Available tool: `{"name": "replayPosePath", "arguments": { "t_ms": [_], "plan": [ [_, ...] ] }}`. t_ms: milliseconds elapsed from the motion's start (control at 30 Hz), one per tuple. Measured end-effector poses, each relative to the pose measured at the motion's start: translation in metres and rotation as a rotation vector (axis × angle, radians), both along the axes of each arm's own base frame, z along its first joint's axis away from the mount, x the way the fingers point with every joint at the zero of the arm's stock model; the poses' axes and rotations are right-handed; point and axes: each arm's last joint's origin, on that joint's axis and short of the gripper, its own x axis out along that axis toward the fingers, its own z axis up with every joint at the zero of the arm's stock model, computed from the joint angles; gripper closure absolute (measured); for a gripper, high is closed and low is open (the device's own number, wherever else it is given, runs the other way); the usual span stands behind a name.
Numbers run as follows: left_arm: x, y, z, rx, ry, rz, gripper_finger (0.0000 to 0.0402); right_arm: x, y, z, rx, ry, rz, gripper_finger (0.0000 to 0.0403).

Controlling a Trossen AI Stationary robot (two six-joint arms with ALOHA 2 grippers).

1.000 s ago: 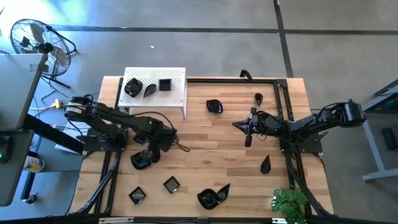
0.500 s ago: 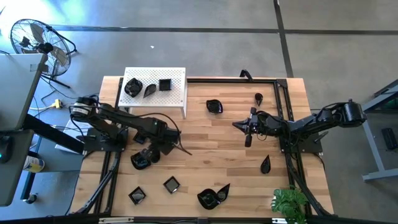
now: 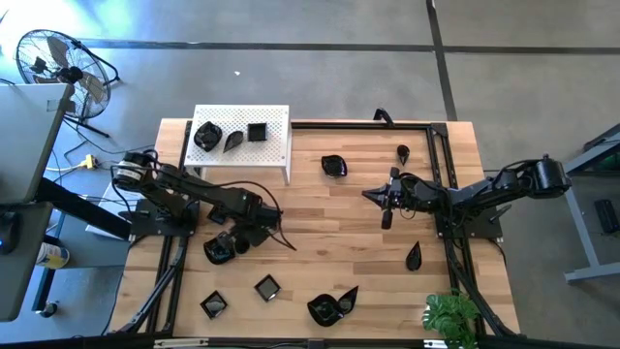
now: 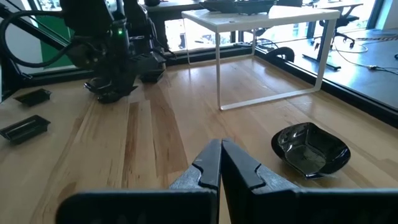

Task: Pick & Place Mini shaped plates
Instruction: Stack the black drop shaped plate on top of the stacked black drop shaped plates on the shelf

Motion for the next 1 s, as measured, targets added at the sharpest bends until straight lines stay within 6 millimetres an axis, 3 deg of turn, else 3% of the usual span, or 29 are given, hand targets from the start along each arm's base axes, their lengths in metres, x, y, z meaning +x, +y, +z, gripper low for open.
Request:
{"name": "replayPosePath", "arguments": {
  "t_ms": [400,733,1000],
  "plan": [
    [0.002,0.001,0.000,0.005,-0.014,0.021,0.0378,0.000,0.000,0.000,-0.001,0.005,-0.007,0.0403],
    [0.002,0.001,0.000,0.026,-0.014,0.078,0.0386,0.000,0.000,-0.001,-0.001,0.006,-0.007,0.0403],
    [0.013,0.000,0.013,0.022,-0.060,0.279,0.0396,0.000,0.000,0.000,-0.001,0.005,-0.007,0.0403]
  ]
}}
